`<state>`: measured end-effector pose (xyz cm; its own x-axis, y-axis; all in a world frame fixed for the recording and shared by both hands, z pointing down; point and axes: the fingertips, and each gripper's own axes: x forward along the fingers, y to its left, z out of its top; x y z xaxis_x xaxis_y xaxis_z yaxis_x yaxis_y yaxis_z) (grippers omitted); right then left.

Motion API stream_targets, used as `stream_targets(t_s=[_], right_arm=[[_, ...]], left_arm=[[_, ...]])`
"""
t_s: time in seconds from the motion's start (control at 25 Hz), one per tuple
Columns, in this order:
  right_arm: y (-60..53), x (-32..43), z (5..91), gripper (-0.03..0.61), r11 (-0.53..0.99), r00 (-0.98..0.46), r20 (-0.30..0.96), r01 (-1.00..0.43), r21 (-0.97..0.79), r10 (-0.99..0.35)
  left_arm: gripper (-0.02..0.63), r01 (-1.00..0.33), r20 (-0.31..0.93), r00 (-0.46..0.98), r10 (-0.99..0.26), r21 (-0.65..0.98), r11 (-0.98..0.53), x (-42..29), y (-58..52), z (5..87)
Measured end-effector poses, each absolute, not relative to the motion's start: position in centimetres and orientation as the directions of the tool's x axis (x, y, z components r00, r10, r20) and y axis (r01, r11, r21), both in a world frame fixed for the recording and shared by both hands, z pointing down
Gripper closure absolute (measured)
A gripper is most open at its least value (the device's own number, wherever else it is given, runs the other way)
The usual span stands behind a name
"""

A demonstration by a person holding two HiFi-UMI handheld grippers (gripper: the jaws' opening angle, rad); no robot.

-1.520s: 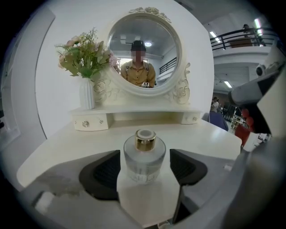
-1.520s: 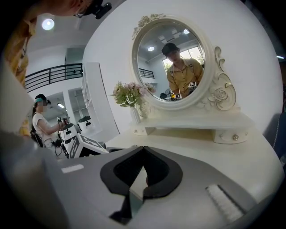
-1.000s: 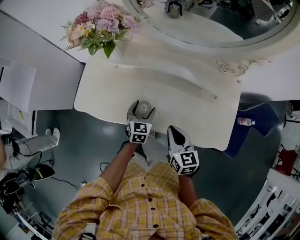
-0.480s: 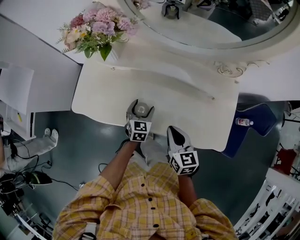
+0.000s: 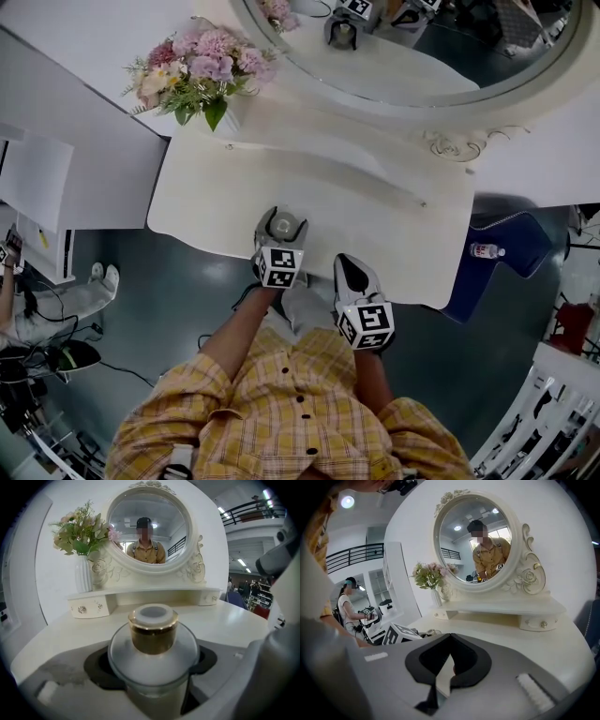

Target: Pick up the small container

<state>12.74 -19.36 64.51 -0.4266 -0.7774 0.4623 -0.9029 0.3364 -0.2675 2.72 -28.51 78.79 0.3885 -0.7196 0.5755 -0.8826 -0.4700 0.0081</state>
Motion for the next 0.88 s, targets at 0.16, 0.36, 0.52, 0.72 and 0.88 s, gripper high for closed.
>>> stream_targets(t_s=[0.16,0.36,0.52,0.72,0.88], right_arm=[[-19.3,13.2,63.6,0.575,0.33,-0.417,0.449,-0.907,-0.261,-0.79],[-19.3,14.0,63.0,0.575,0.319,-0.404,0.443,-0.913,-0.256,-0.8],[-19.3,14.3,62.9,0.575,0.31,-0.395,0.441,-0.916,-0.253,-0.806],[-19.5,14.1,62.0,0.575,0.318,-0.398,0.424,-0.915,-0.247,-0.814],[-20.2,14.2,61.2,0.575,0.324,-0.396,0.402,-0.916,-0.237,-0.826]], left_arm=[[0.279,-0.886,0.586,0.383,-0.714,0.014,-0.464,2.5,-28.4,78.8],[0.279,-0.89,0.584,0.381,-0.717,0.023,-0.455,2.3,-28.3,78.4],[0.279,-0.888,0.573,0.391,-0.721,0.028,-0.459,2.5,-28.4,77.2],[0.278,-0.892,0.558,0.397,-0.729,0.05,-0.449,2.1,-28.3,75.2],[0.278,-0.893,0.529,0.399,-0.749,0.038,-0.449,1.7,-28.7,72.4]])
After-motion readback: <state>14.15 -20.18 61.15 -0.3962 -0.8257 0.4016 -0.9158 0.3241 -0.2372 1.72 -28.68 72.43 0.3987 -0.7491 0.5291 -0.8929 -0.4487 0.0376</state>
